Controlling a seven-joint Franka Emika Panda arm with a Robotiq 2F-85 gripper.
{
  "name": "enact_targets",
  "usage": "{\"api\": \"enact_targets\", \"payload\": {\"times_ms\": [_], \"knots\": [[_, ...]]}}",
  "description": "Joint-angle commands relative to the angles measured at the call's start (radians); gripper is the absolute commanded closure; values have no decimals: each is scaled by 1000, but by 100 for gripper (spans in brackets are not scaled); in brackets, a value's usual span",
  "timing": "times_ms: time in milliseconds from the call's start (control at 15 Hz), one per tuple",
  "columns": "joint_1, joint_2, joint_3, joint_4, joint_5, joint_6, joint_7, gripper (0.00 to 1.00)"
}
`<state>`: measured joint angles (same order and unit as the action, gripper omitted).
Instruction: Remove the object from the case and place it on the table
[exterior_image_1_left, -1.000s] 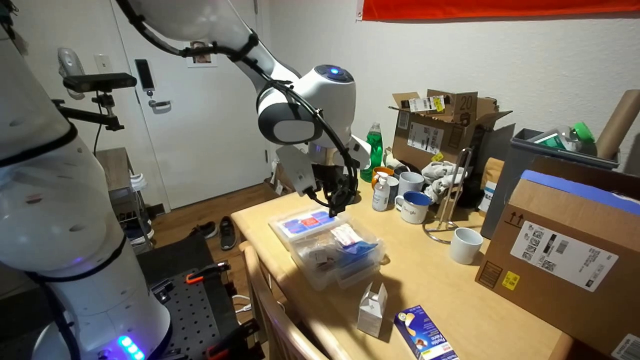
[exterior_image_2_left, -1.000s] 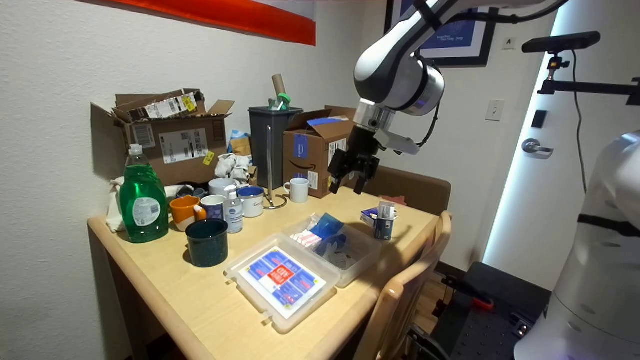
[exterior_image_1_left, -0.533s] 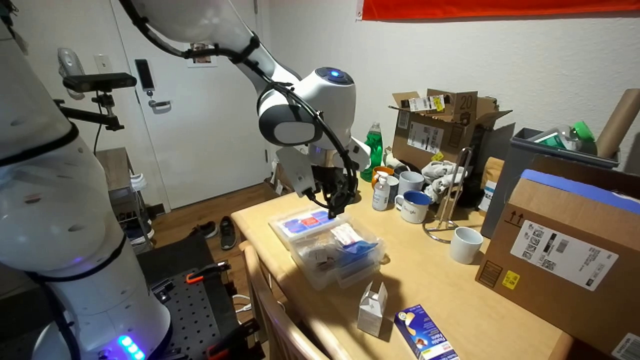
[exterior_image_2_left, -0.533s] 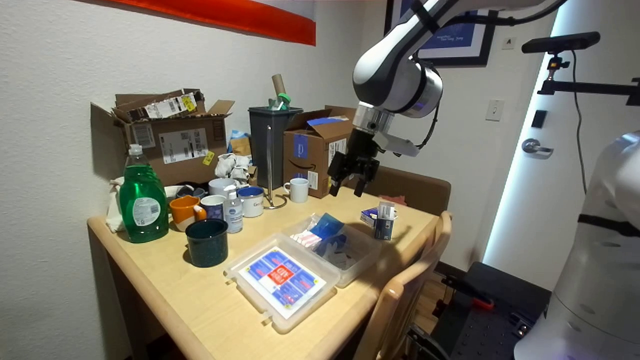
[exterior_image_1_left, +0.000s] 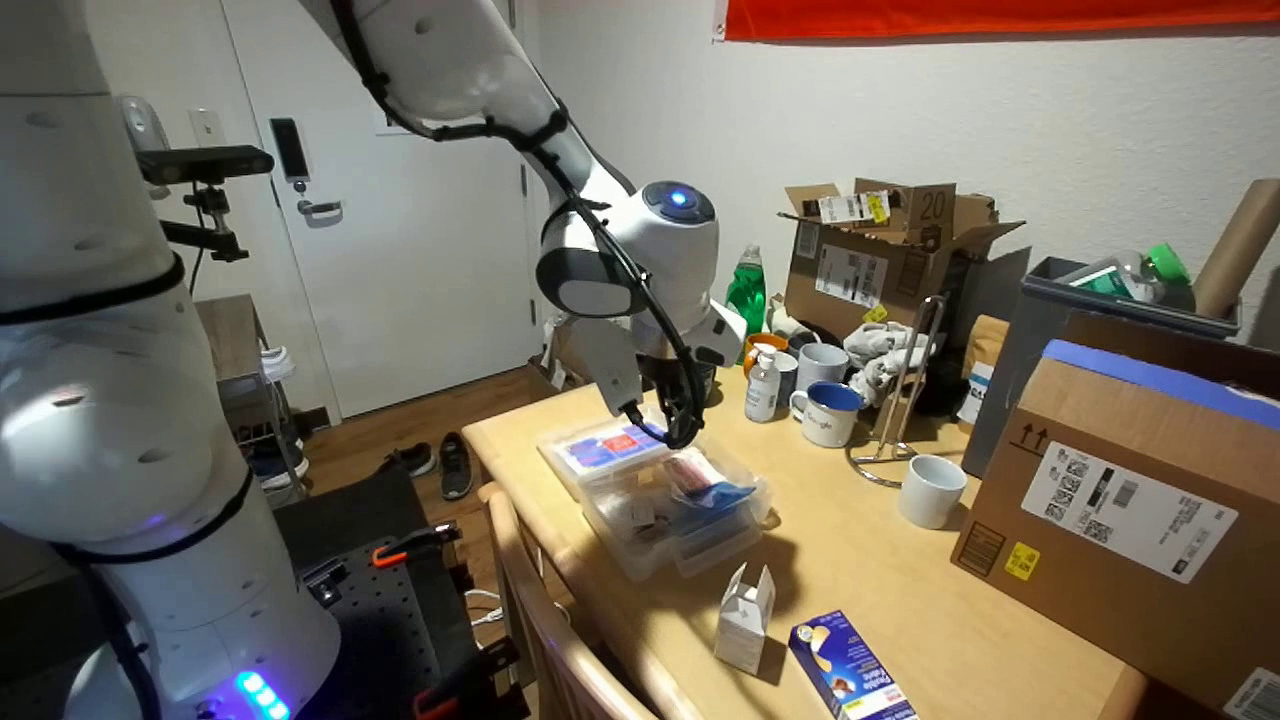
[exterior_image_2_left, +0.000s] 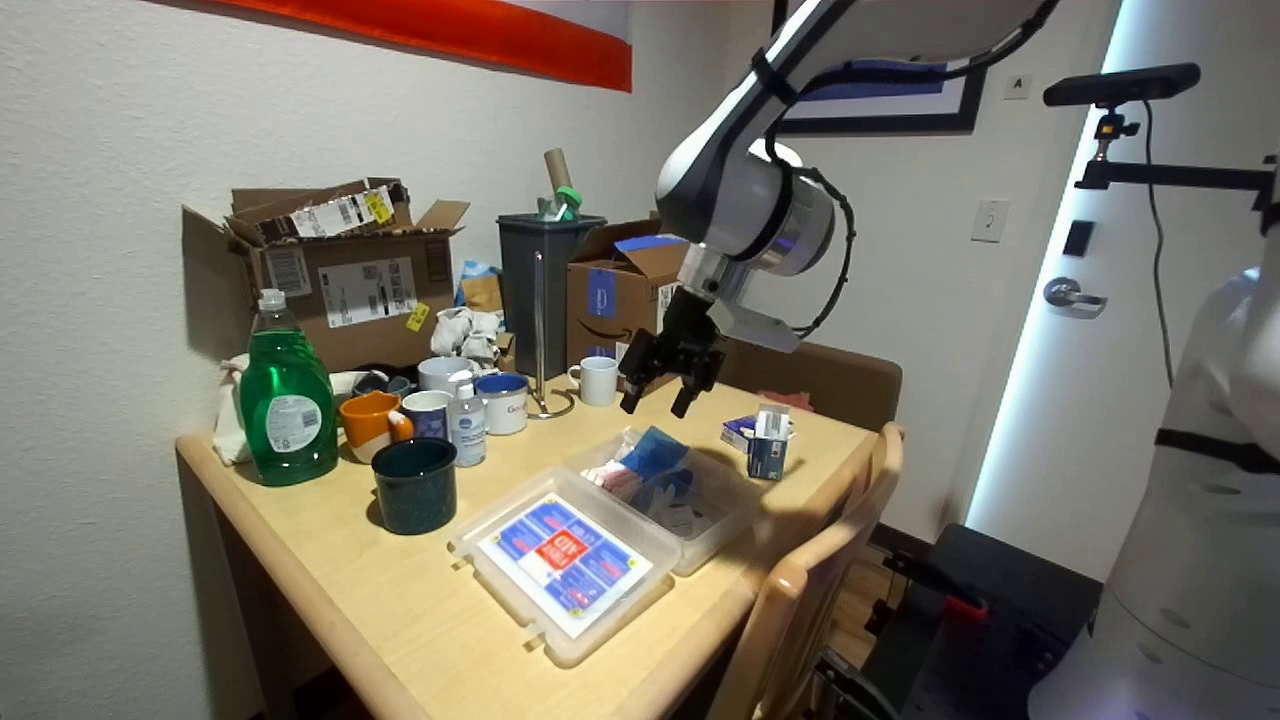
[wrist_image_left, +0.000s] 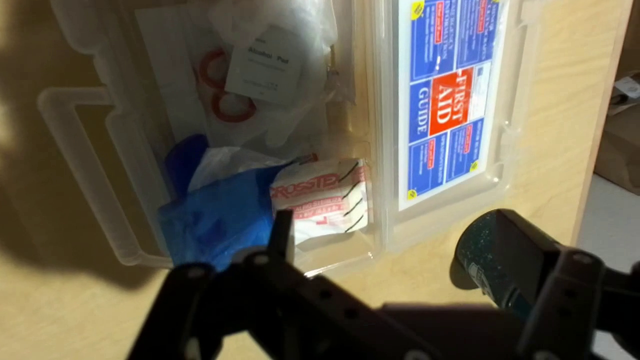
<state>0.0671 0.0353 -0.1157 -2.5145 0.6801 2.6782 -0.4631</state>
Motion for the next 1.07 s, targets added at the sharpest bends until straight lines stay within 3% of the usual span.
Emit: {"api": "enact_targets", "payload": {"times_ms": [0,267,800,867,1000], "knots": [[-20,146,9,108,196,7,-181,0],[-44,269,13,198,300,-7,-293,0],[-98,439,28,357,367,-133,-358,0],[-160,449,85,369,344,-142,-345,0],[-195,474,111,394,352,-175,-351,0]]}}
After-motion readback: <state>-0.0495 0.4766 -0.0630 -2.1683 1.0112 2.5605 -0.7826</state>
